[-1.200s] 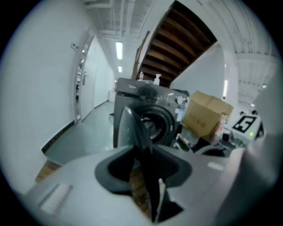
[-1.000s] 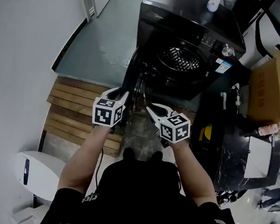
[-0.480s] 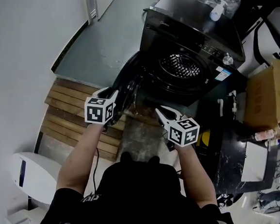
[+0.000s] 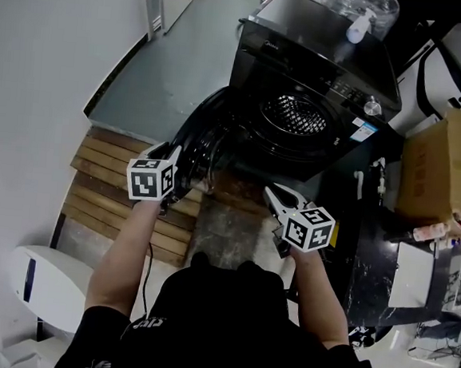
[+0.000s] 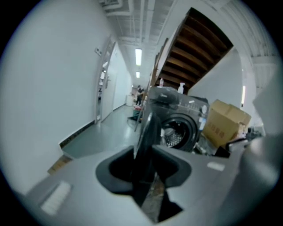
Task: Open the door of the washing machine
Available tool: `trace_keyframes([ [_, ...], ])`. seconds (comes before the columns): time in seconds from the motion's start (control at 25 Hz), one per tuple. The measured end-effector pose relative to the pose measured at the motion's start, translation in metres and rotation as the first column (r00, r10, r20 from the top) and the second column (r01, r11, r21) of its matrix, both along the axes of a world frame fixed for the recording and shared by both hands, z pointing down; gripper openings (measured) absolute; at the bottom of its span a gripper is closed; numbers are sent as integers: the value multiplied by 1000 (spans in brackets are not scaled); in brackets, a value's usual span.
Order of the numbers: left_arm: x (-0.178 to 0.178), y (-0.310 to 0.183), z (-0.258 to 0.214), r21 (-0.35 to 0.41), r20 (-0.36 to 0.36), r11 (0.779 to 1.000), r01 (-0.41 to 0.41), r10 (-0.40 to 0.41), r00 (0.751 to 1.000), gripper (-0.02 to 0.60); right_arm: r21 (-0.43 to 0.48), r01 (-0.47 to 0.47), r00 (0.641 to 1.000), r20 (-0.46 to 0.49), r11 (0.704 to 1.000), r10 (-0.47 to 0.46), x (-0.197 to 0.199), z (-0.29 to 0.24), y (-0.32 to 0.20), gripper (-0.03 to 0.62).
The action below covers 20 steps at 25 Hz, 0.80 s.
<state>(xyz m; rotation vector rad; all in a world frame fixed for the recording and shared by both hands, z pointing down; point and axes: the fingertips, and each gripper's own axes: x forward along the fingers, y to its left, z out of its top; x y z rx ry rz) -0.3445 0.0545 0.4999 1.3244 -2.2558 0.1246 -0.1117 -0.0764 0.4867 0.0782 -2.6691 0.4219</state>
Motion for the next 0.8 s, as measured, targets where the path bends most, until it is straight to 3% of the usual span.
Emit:
trace_keyframes([
  [0.12, -1, 1, -6, 24, 26, 999, 35, -36, 999, 132, 6, 7, 1000, 15, 1000, -7, 9, -1, -11, 43],
  [0.32, 7, -4, -41, 67, 154, 991, 113, -122, 981, 131, 0, 24, 999, 29, 1000, -24, 15, 3, -40, 41],
  [0.48, 39, -43, -72, 100, 208, 994, 49, -69, 976, 120, -2, 22, 997, 71, 1000, -22, 18, -13, -68, 41],
  [0.8, 102, -134, -102, 183, 183, 981, -60, 26, 983, 78, 33, 7, 995, 96, 999, -10, 50, -35, -129, 35],
])
